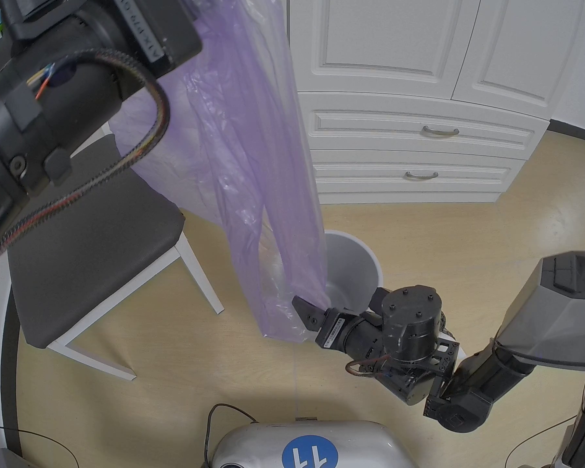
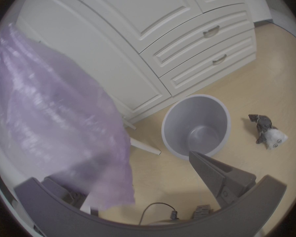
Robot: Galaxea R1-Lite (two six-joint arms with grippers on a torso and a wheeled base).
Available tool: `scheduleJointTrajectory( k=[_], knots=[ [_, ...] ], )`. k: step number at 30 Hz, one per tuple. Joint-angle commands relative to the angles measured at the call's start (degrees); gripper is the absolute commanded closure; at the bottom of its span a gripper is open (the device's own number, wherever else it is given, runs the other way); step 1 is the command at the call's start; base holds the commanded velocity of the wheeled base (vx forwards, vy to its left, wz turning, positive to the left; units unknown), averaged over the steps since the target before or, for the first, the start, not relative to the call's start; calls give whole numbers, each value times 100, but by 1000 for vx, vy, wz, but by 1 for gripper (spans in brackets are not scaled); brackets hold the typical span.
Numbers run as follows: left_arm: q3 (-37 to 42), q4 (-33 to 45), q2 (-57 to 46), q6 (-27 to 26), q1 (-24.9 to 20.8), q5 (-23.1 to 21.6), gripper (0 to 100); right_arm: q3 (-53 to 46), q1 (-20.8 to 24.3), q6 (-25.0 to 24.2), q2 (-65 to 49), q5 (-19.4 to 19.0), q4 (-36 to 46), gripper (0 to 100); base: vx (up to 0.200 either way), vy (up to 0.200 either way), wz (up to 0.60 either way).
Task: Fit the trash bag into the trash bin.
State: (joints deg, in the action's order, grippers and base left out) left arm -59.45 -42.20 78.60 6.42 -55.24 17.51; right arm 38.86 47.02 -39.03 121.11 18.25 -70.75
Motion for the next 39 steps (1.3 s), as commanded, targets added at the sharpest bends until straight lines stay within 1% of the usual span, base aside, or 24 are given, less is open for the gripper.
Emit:
scheduleJointTrajectory(
  k=[1, 7, 20, 21, 27, 31, 34, 35, 36, 39],
  knots=[
    [83, -16, -109, -10, -110, -2, 100, 332, -176, -210, 176, 82, -114, 0, 0, 0, 0],
    [101, -25, -144, -18, -110, -10, 100, 315, -307, -219, 105, 82, -764, 0, 0, 0, 0],
    [65, -25, -161, -10, -110, -10, 100, 60, -281, -342, 123, -6, -1459, 0, 0, 0, 0],
    [65, -25, -161, -1, -119, -10, 100, 34, -281, -333, 132, -14, -1573, 100, 0, 0, 0],
    [153, -25, -179, 8, -84, 7, 100, -54, -307, -333, 18, -93, -1626, 100, 0, 0, 0],
    [391, -25, -311, 17, -14, 157, 100, -63, -404, -342, 18, -146, -1635, 100, 0, 0, 0],
    [883, -25, -478, 26, 303, 245, 100, -54, -633, -307, -167, -173, -1547, 100, 0, 0, 0],
    [892, -25, -478, 26, 303, 245, 100, -54, -633, -307, -176, -181, -1547, 100, 0, 0, 0],
    [1199, -25, -548, 17, 531, 262, 100, -186, -729, -298, -439, -313, -1520, 100, 0, 0, 0],
    [1744, 19, -777, 26, 804, 368, 100, -634, -1011, -192, -1020, -981, -1353, 100, 0, 0, 0]
  ],
)
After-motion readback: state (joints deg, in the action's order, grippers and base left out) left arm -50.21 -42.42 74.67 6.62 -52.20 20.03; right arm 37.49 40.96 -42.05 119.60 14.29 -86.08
